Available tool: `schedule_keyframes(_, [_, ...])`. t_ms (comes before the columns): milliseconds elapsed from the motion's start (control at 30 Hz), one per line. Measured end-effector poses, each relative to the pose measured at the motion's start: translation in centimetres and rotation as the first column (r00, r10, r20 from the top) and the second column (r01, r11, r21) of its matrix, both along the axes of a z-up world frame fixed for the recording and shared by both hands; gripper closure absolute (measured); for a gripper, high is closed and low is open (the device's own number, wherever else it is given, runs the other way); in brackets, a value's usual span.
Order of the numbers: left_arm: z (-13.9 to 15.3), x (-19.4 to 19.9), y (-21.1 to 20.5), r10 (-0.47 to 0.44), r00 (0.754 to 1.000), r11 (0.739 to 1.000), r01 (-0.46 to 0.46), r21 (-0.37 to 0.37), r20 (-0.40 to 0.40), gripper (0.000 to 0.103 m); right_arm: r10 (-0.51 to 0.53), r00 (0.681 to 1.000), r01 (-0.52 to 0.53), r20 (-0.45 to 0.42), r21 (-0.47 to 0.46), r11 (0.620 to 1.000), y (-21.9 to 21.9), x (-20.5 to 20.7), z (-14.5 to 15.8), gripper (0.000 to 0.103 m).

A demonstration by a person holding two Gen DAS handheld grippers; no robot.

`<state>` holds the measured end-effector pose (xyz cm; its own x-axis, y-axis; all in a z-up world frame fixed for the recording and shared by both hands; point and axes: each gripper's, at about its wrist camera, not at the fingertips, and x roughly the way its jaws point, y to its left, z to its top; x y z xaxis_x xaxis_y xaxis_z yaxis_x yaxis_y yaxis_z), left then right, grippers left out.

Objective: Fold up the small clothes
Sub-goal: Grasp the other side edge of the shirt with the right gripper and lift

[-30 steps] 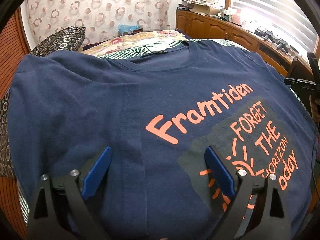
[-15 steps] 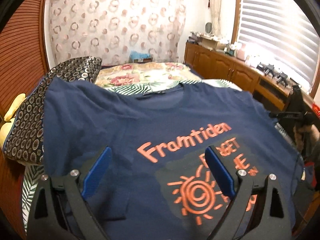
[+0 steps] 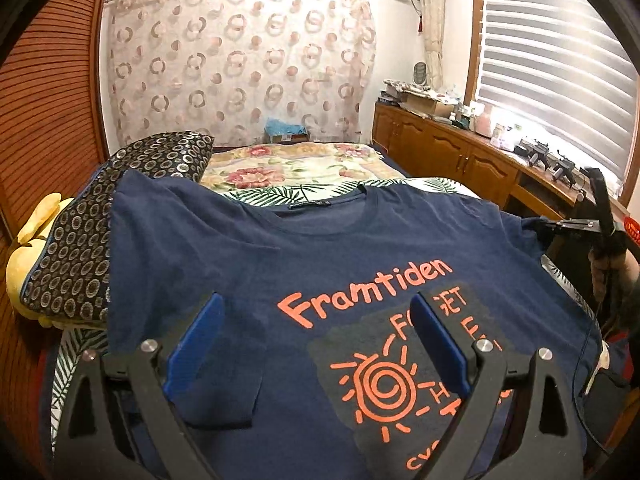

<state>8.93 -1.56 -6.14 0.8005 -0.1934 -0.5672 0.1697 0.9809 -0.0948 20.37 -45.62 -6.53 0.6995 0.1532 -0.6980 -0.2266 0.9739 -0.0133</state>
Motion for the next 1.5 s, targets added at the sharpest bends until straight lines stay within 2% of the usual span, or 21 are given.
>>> schedule_keyframes(200, [0.4, -0.4, 0.1, 0.017, 1.000, 1.000, -0.017, -0.009, 0.022, 0.008, 0.140, 0.989, -0.140, 0.054, 0.009, 0.990, 5.4, -1.0, 2.5, 0.096])
schedule_keyframes(333, [0.6, -1.0, -0.1, 0.015, 0.999, 1.000, -0.015, -0.001, 0.036, 0.008, 0.231, 0.973, -0.231, 0.005, 0.004, 0.973, 9.7, -1.8, 1.2, 0.096])
schedule_keyframes(467, [0.9, -1.6, -0.4, 0.007, 0.999, 1.000, -0.008, 0.008, 0.044, 0.008, 0.251, 0.967, -0.252, -0.049, -0.002, 0.968, 11.6, -2.1, -0.9, 0.094])
schedule_keyframes(533, [1.0, -1.9, -0.6, 0.005, 0.999, 1.000, -0.005, 0.006, 0.046, 0.008, 0.255, 0.965, -0.255, -0.067, 0.006, 0.967, 11.9, -2.4, -1.7, 0.091])
schedule_keyframes(700, [1.0, -2.4, -1.3, 0.000, 0.999, 1.000, 0.000, 0.010, 0.044, 0.008, 0.265, 0.962, -0.264, -0.064, 0.028, 0.964, 11.7, -3.7, -1.6, 0.071])
schedule_keyframes(800, [0.9, -2.3, -1.8, -0.008, 0.999, 1.000, 0.007, 0.014, 0.039, 0.008, 0.234, 0.972, -0.233, -0.027, 0.024, 0.972, 10.5, -4.0, -0.4, 0.065])
schedule_keyframes(967, [0.7, -2.3, -2.4, -0.017, 0.999, 1.000, 0.016, 0.020, 0.039, 0.008, 0.141, 0.990, -0.141, -0.004, 0.004, 0.990, 7.6, -2.3, 0.6, 0.064])
schedule_keyframes(1200, [0.4, -2.2, -2.6, -0.022, 0.999, 1.000, 0.022, 0.023, 0.030, 0.008, 0.018, 0.997, -0.021, -0.072, -0.052, 0.998, 4.2, 2.8, -1.8, 0.064])
schedule_keyframes(1367, [0.1, -2.1, -2.5, -0.022, 1.000, 1.000, 0.021, 0.022, 0.022, 0.008, -0.013, 0.991, 0.013, -0.131, 0.000, 1.000, 2.7, 4.8, -3.6, 0.064])
schedule_keyframes(1433, [-0.1, -2.0, -2.4, -0.019, 1.000, 1.000, 0.019, 0.021, 0.020, 0.008, -0.008, 0.992, 0.008, -0.123, 0.006, 1.000, 2.7, 5.0, -3.7, 0.064])
schedule_keyframes(1467, [-0.2, -2.0, -2.2, -0.018, 1.000, 1.000, 0.017, 0.019, 0.019, 0.008, -0.003, 0.993, 0.004, -0.122, 0.003, 1.000, 2.9, 5.0, -3.7, 0.067])
schedule_keyframes(1500, [-0.3, -2.0, -2.1, -0.016, 1.000, 1.000, 0.016, 0.017, 0.017, 0.008, 0.014, 0.992, -0.013, -0.125, 0.010, 1.000, 3.1, 5.1, -3.6, 0.079])
